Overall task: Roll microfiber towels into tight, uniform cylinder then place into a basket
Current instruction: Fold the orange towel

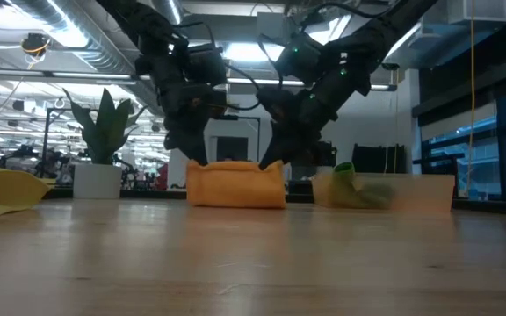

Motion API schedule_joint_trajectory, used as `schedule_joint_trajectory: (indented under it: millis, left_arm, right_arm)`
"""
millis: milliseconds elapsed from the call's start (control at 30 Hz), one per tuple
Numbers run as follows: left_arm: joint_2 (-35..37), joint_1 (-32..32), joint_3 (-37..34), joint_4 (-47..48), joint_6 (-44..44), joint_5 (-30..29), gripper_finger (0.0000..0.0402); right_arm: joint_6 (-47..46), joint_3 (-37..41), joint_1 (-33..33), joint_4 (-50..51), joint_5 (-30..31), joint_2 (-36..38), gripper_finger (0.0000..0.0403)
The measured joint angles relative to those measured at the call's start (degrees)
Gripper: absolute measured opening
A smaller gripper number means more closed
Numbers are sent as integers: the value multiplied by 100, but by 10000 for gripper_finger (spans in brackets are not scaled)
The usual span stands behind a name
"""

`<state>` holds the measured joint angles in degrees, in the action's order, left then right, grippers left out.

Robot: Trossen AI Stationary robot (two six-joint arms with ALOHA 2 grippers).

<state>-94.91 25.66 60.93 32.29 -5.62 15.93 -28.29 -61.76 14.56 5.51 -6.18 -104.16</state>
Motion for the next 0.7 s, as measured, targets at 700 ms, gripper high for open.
schedule_joint_trajectory:
  millis: [700]
  left_arm:
    - [7,-942,13,812,-175,607,0]
  right_arm:
    - [-294,-4,-550,-40,-492,0,7]
